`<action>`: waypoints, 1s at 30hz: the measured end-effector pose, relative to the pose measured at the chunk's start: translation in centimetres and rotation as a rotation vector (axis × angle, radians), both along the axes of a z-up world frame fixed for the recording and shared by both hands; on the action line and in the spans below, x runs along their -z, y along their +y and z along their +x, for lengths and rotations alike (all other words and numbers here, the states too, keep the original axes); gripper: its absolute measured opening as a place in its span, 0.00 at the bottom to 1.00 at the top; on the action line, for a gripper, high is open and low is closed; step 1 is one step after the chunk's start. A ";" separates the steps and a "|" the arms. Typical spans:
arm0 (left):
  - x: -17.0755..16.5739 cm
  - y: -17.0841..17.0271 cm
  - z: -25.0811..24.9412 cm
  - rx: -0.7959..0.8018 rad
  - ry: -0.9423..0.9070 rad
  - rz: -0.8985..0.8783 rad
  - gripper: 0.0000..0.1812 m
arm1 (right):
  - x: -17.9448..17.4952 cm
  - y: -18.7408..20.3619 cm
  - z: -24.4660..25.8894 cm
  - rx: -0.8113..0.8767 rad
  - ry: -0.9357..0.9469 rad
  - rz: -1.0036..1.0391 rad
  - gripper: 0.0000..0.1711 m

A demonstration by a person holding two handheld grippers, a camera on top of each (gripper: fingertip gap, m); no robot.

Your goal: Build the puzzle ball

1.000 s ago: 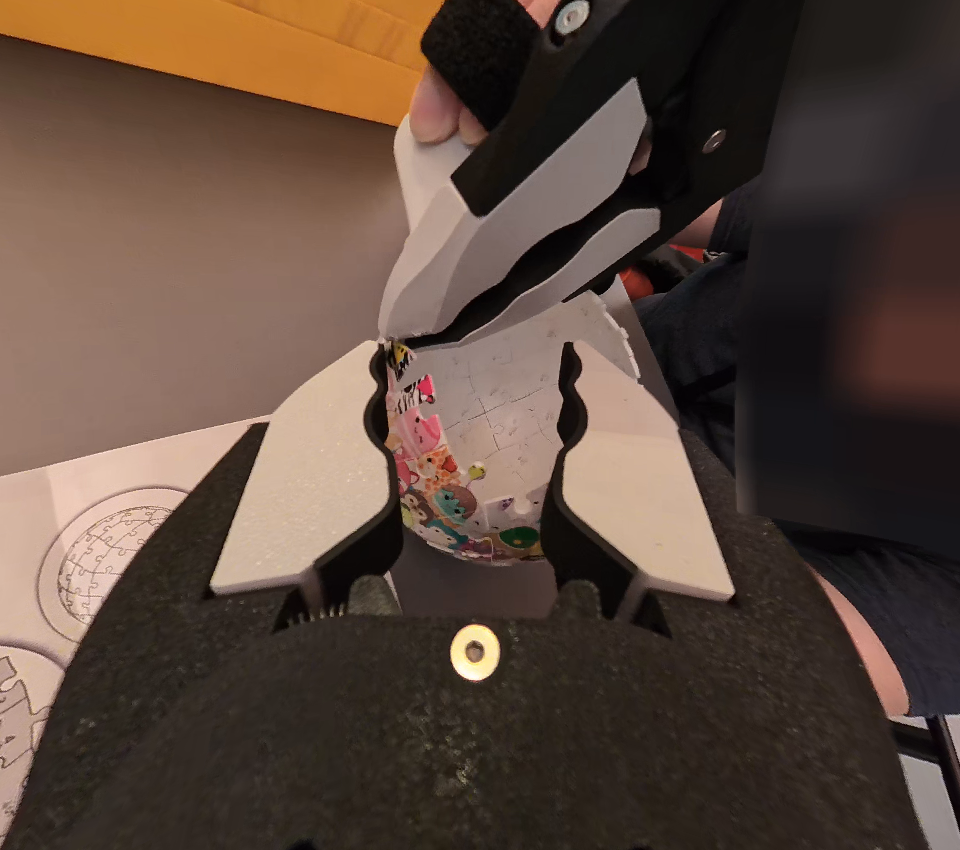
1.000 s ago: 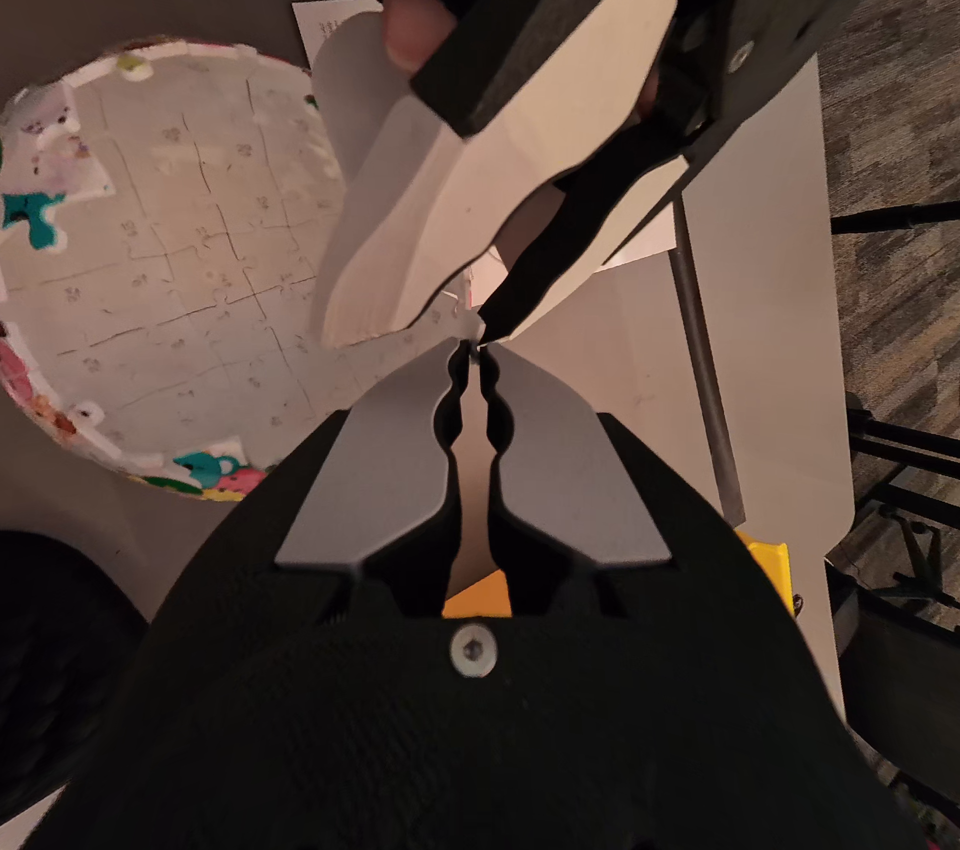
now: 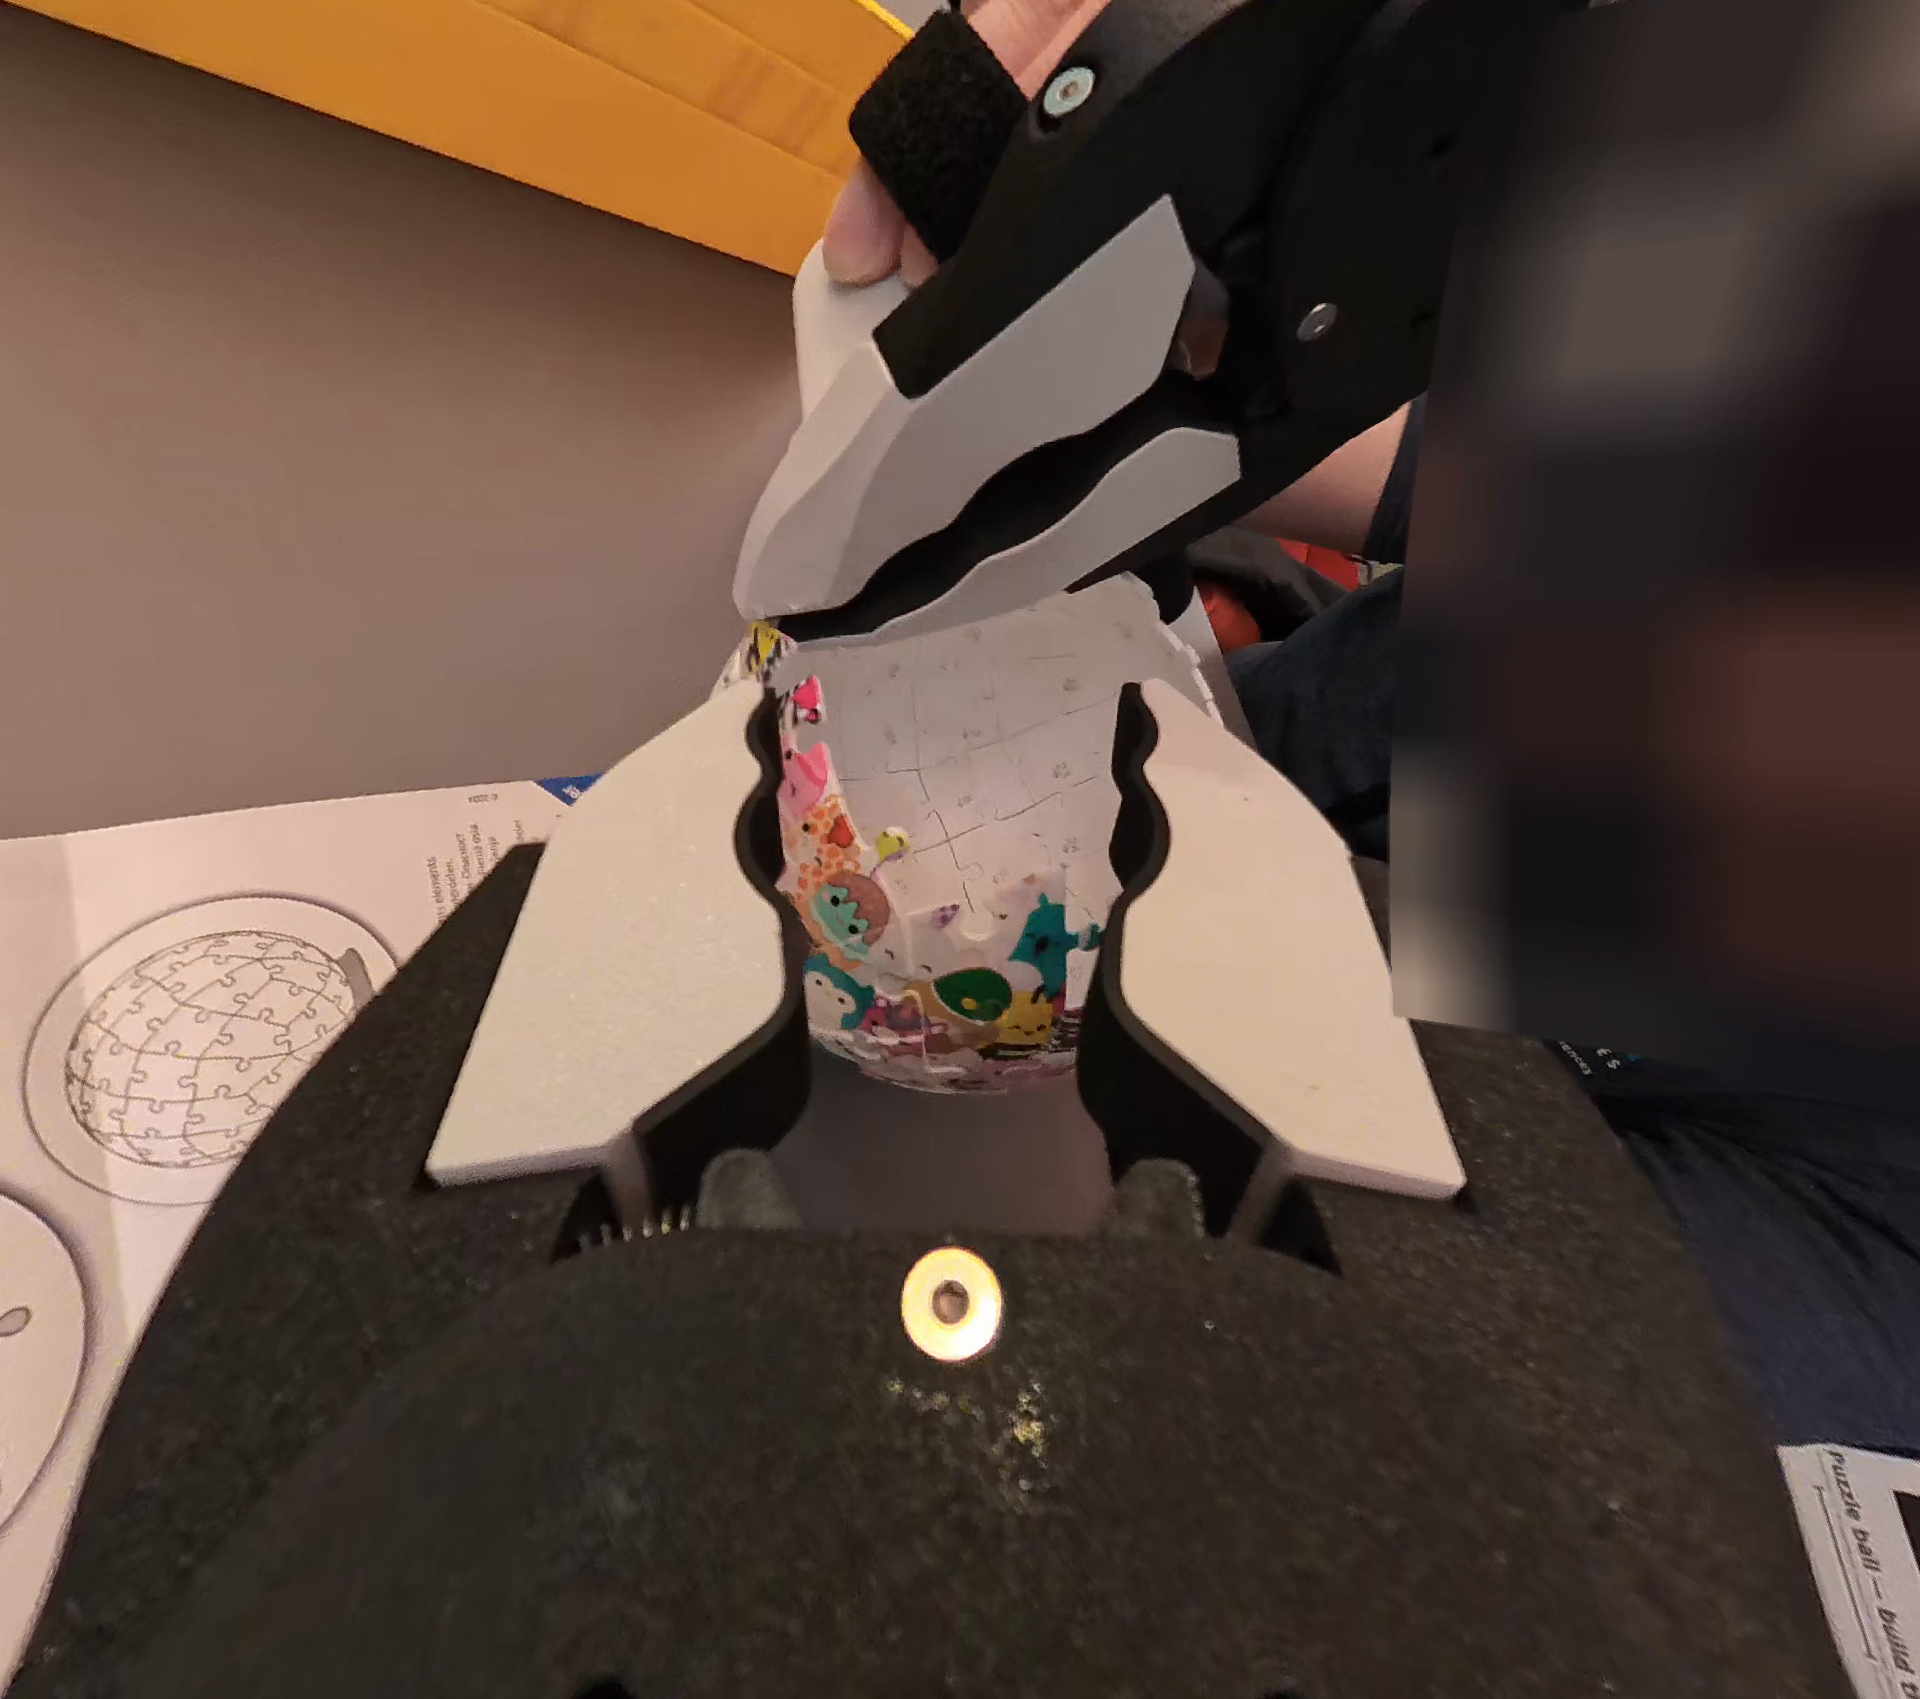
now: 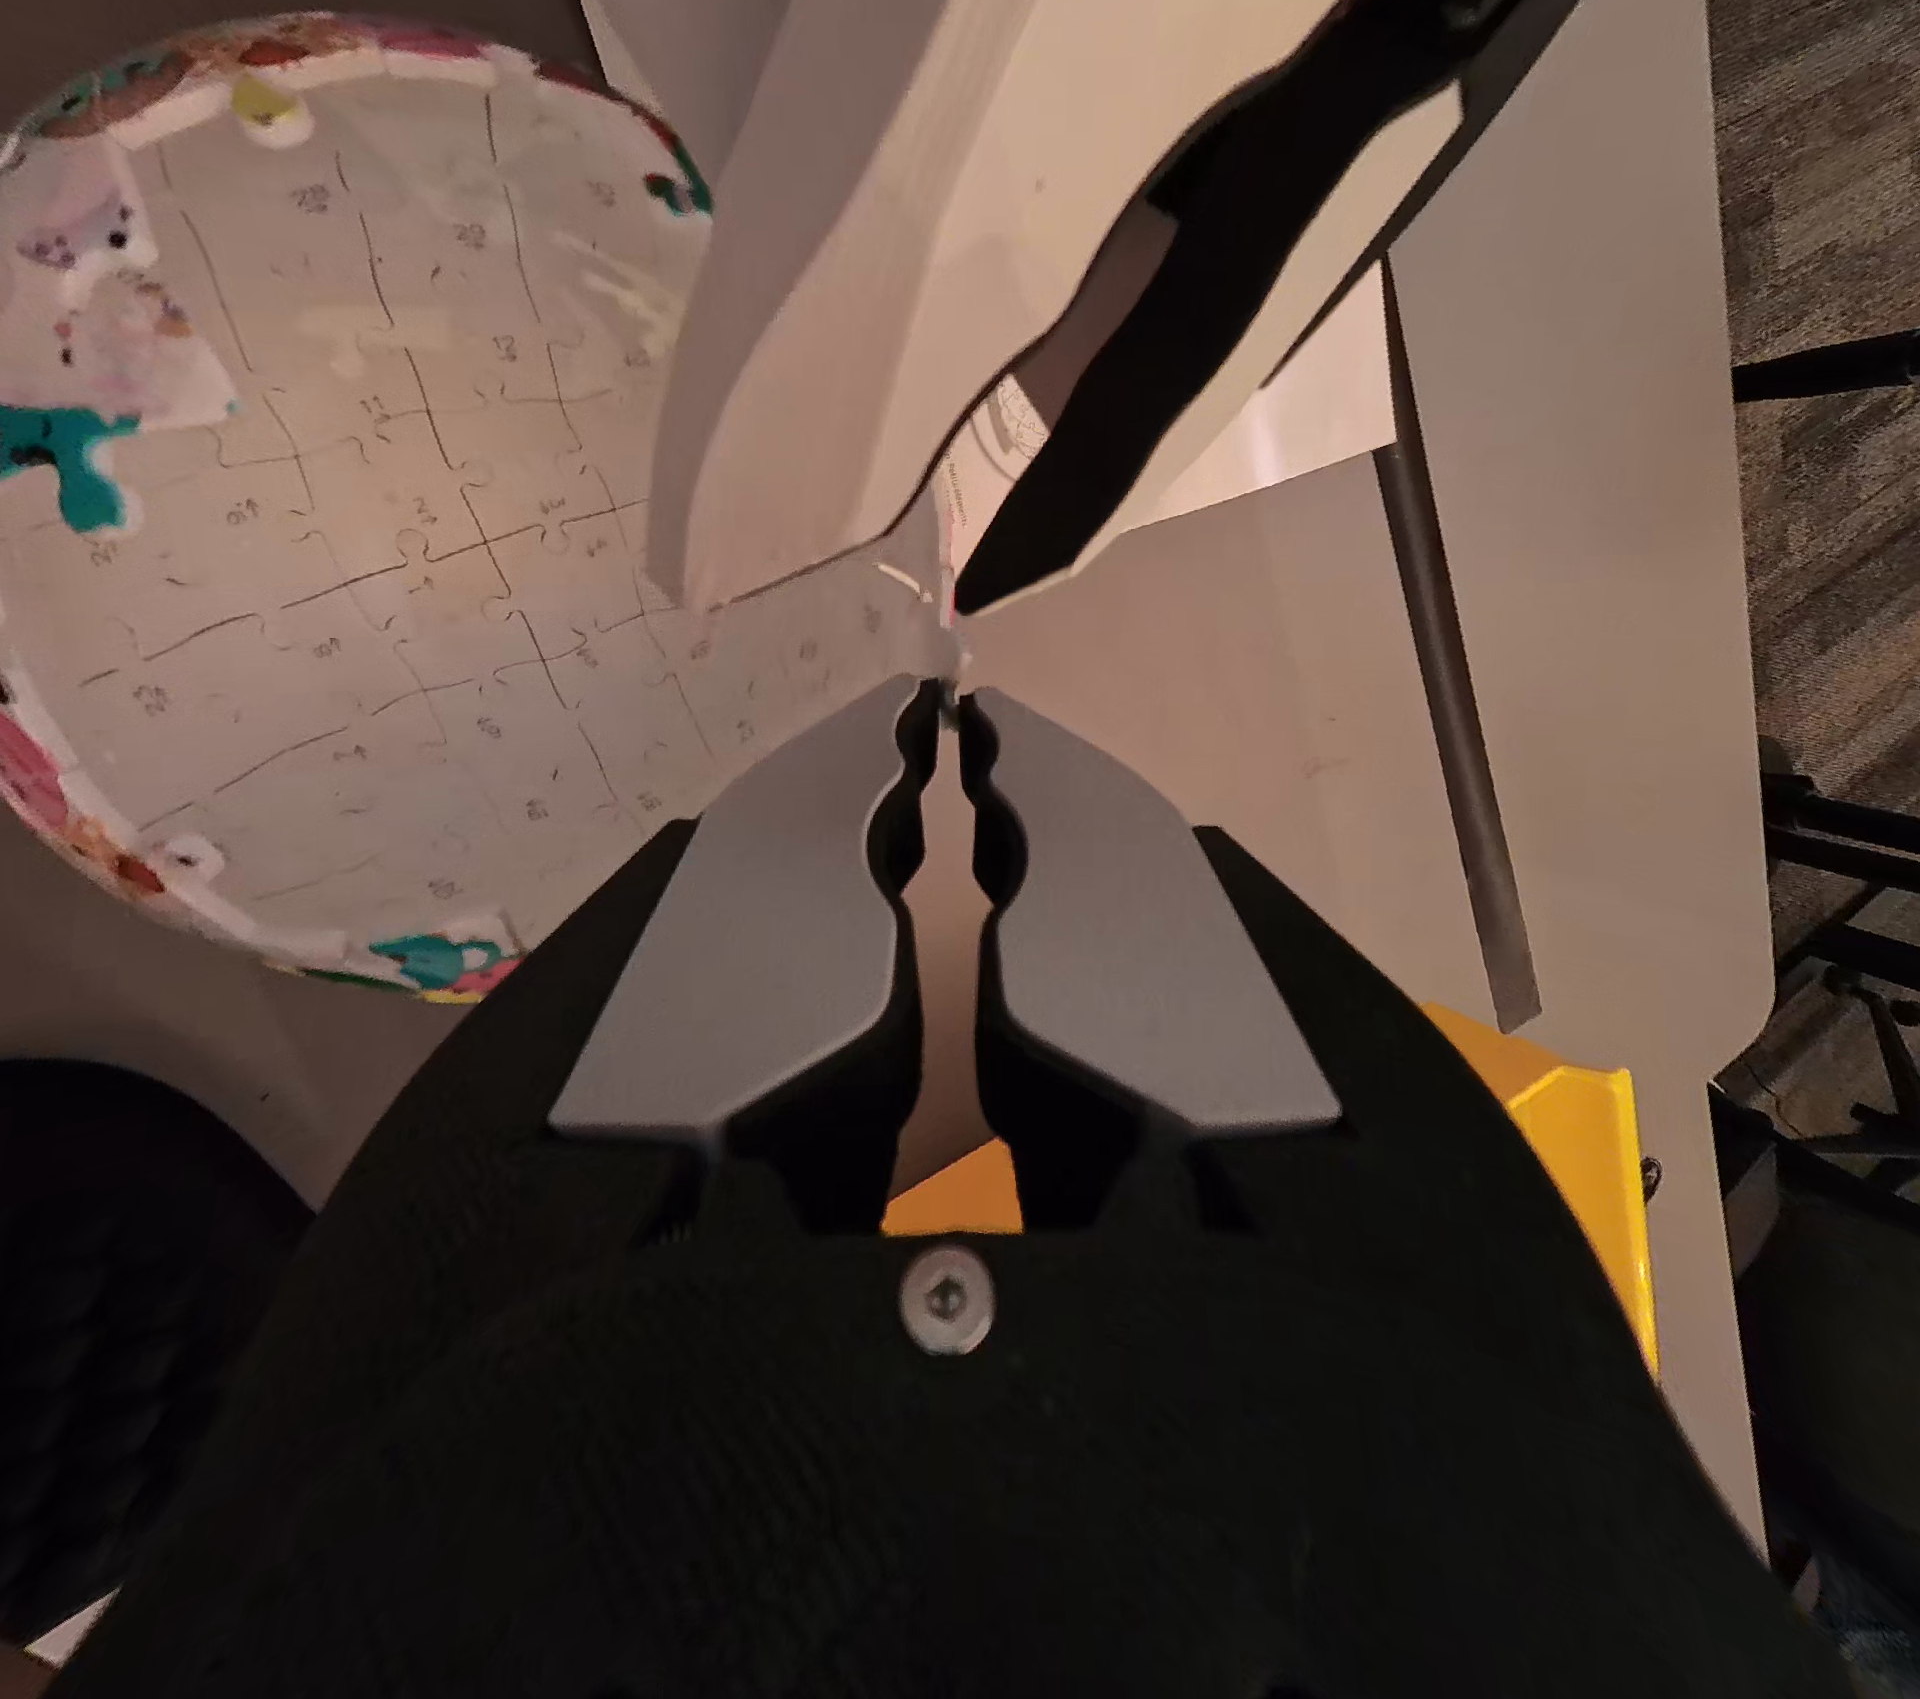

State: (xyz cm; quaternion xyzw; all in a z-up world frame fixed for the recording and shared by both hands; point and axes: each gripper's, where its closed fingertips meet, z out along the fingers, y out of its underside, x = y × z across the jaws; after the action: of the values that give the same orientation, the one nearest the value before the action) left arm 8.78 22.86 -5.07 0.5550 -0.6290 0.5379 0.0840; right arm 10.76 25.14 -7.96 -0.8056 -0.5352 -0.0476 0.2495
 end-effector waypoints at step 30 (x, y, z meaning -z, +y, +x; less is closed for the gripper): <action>1.2 0.6 0.1 -0.088 0.147 -0.002 0.31 | 0.1 0.2 0.1 0.017 0.005 0.016 0.03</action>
State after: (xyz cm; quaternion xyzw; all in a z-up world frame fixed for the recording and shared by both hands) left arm 8.87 23.48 -6.32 0.6201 -0.5957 0.4993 0.1067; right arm 10.82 25.36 -8.04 -0.8082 -0.5274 -0.0519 0.2569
